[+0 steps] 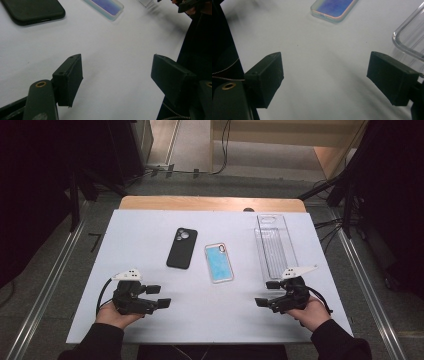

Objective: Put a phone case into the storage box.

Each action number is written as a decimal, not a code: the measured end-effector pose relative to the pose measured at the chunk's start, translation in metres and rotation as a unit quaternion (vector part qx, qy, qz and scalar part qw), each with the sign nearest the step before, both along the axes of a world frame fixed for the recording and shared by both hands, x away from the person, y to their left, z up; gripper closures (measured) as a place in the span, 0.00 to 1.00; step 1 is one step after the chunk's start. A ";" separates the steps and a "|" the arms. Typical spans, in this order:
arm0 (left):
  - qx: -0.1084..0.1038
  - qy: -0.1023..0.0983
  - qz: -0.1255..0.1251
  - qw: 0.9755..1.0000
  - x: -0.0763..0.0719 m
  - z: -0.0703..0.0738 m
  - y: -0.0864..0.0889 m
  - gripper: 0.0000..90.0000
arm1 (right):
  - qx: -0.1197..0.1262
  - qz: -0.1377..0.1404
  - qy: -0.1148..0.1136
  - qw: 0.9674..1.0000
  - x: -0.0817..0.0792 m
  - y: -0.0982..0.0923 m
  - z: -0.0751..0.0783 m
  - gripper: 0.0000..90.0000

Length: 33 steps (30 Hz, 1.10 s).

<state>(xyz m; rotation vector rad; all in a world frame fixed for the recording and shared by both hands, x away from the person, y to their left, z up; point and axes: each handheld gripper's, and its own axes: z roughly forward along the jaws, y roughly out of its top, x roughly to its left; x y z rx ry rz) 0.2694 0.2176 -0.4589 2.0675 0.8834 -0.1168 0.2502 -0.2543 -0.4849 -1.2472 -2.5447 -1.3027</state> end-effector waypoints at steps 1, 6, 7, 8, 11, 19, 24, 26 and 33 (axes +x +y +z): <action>0.001 0.000 0.000 1.000 0.000 0.000 0.000 0.29 | 0.000 0.001 0.002 1.000 0.000 0.000 0.000 0.13; -0.002 -0.002 0.000 1.000 0.000 0.002 0.000 0.29 | 0.001 0.004 0.000 1.000 0.000 0.001 0.001 0.13; -0.004 -0.003 -0.003 1.000 0.000 0.002 0.000 0.31 | 0.000 0.004 0.001 1.000 -0.001 0.001 0.001 0.13; -0.004 -0.004 -0.003 1.000 -0.001 0.002 0.000 0.33 | -0.001 0.005 0.003 1.000 0.000 0.000 0.001 0.13; -0.002 -0.009 -0.004 1.000 -0.001 0.002 0.000 0.33 | 0.000 0.006 0.006 1.000 0.000 0.000 0.001 0.13; -0.003 -0.011 0.002 1.000 0.001 0.002 0.001 0.32 | -0.003 0.007 0.007 1.000 -0.001 -0.001 0.002 0.13; -0.005 -0.008 0.004 1.000 0.001 0.002 0.002 0.32 | -0.004 0.007 0.009 1.000 -0.001 -0.001 0.002 0.13; -0.005 -0.008 0.004 1.000 0.001 0.002 0.001 0.32 | -0.005 0.007 0.008 1.000 -0.001 -0.002 0.002 0.13; -0.004 -0.005 0.005 1.000 0.002 0.002 0.002 0.32 | -0.004 0.007 0.010 1.000 -0.001 -0.002 0.002 0.13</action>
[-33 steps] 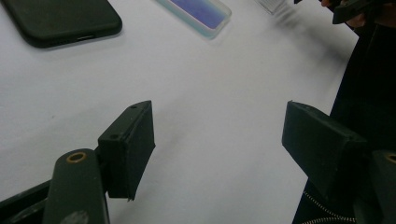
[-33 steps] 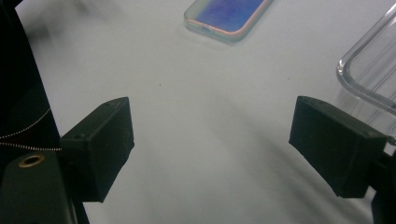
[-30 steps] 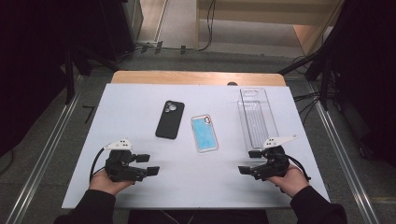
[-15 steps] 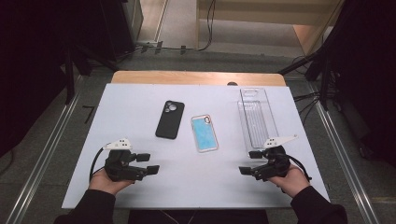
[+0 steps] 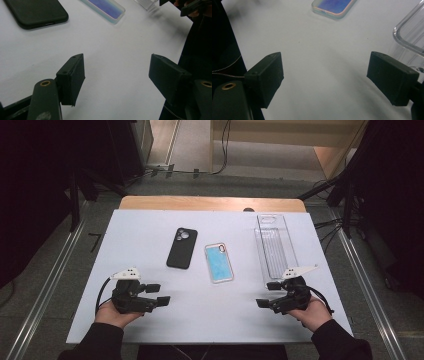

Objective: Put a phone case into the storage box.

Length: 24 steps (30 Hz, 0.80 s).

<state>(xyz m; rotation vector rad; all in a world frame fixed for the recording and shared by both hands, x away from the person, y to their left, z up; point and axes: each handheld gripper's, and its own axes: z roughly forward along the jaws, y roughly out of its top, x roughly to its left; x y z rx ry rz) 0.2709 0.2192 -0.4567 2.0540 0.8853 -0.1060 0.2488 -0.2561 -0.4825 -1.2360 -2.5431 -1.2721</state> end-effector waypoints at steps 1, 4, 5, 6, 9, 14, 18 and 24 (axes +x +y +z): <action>0.000 0.000 0.000 1.000 0.000 0.000 0.000 0.33 | 0.000 0.001 0.000 1.000 0.000 0.000 0.000 0.13; 0.000 0.001 0.000 1.000 0.000 0.000 0.000 0.32 | 0.001 0.002 0.000 1.000 0.000 0.001 0.000 0.13; 0.000 0.001 0.000 1.000 0.000 0.000 0.000 0.33 | 0.000 0.004 -0.001 1.000 0.000 0.001 0.000 0.13; 0.000 0.002 0.000 1.000 0.000 0.000 0.000 0.33 | -0.001 0.005 -0.001 1.000 0.000 0.001 0.000 0.13; 0.000 0.003 0.000 1.000 0.000 0.000 0.000 0.33 | -0.001 0.005 -0.001 1.000 0.000 0.001 0.001 0.13; 0.001 0.003 0.000 1.000 0.000 0.000 0.000 0.33 | 0.000 0.011 -0.005 1.000 0.000 0.002 0.003 0.13; 0.000 0.003 0.002 1.000 0.000 0.000 0.001 0.33 | 0.004 0.018 -0.010 1.000 0.000 0.004 0.009 0.13; 0.001 0.003 0.003 1.000 0.001 0.000 0.001 0.33 | 0.016 0.023 -0.013 1.000 0.000 0.011 0.018 0.13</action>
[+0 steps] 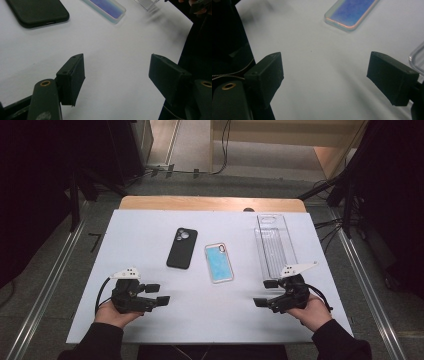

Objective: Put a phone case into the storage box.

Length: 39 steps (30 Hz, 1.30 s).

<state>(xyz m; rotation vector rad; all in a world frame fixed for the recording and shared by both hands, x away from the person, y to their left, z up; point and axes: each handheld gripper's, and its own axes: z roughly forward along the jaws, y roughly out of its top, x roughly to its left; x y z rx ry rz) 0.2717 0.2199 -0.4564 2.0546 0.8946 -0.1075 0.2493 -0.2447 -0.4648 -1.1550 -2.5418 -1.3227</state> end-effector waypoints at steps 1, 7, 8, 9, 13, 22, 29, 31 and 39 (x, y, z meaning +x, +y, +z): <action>0.000 0.000 0.000 1.000 0.000 0.000 0.000 0.33 | 0.000 0.002 -0.003 1.000 0.000 0.002 0.001 0.13; 0.001 0.000 0.002 1.000 0.000 0.000 0.001 0.33 | 0.002 0.002 -0.013 1.000 0.002 0.012 0.011 0.13; 0.000 0.000 0.003 1.000 0.000 0.000 0.001 0.33 | 0.001 0.001 -0.015 1.000 0.003 0.014 0.012 0.13; 0.000 0.000 0.003 1.000 0.000 0.000 0.001 0.33 | -0.002 0.000 -0.017 1.000 0.003 0.015 0.013 0.13; 0.000 0.000 0.003 1.000 0.000 0.000 0.001 0.33 | -0.009 -0.009 -0.018 1.000 0.006 0.021 0.016 0.13; 0.001 0.001 0.003 1.000 0.000 0.000 0.001 0.33 | -0.006 -0.049 -0.005 0.999 0.015 0.030 0.023 0.13; 0.002 0.002 0.004 1.000 0.001 0.000 0.001 0.33 | -0.014 -0.072 -0.011 0.997 0.023 0.038 0.026 0.13; 0.001 0.002 0.003 1.000 0.001 0.000 0.001 0.32 | -0.017 -0.080 -0.012 0.997 0.026 0.040 0.028 0.13; 0.000 0.002 0.003 1.000 0.001 0.000 0.001 0.33 | -0.022 -0.110 -0.015 0.994 0.039 0.046 0.032 0.13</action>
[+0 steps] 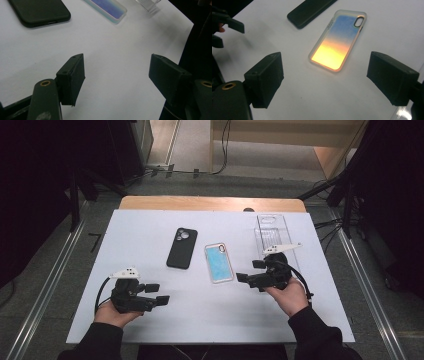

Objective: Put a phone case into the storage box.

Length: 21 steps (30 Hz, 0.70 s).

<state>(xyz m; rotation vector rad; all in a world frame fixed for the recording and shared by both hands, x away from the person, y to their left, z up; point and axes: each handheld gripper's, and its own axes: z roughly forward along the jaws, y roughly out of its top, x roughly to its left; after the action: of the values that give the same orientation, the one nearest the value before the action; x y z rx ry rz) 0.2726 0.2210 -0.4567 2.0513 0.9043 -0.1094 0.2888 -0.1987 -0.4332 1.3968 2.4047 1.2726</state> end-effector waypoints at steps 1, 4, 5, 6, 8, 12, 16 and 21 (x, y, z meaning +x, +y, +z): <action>0.000 0.000 0.000 1.000 0.000 0.000 0.000 0.33 | 0.000 0.000 0.000 1.000 0.000 0.000 0.000 0.13; 0.000 0.000 0.001 1.000 0.000 0.000 0.000 0.33 | -0.004 -0.009 -0.002 1.000 0.006 0.004 0.002 0.13; 0.001 0.000 0.001 1.000 0.000 0.000 0.000 0.33 | -0.001 -0.012 -0.002 1.000 0.007 0.005 0.003 0.13; -0.001 0.000 0.000 1.000 0.000 0.000 0.000 0.32 | 0.002 -0.014 -0.003 1.000 0.009 0.006 0.003 0.13; -0.001 0.000 0.002 1.000 0.000 0.000 0.000 0.33 | 0.000 -0.017 -0.003 1.000 0.013 0.009 0.005 0.13; -0.002 0.000 0.002 1.000 0.000 0.000 0.000 0.32 | -0.022 -0.024 -0.011 0.999 0.020 0.018 0.004 0.13; -0.002 0.001 0.000 1.000 0.000 0.000 0.001 0.33 | -0.014 -0.033 -0.007 0.999 0.029 0.026 0.003 0.13; -0.002 0.001 0.003 1.000 0.000 0.000 0.002 0.33 | -0.015 -0.055 -0.001 0.998 0.039 0.038 0.001 0.13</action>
<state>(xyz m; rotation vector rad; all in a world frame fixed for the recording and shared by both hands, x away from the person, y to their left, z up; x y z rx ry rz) 0.2725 0.2225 -0.4570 2.0454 0.9110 -0.1092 0.3278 -0.1609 -0.4320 1.4957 2.3012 1.2074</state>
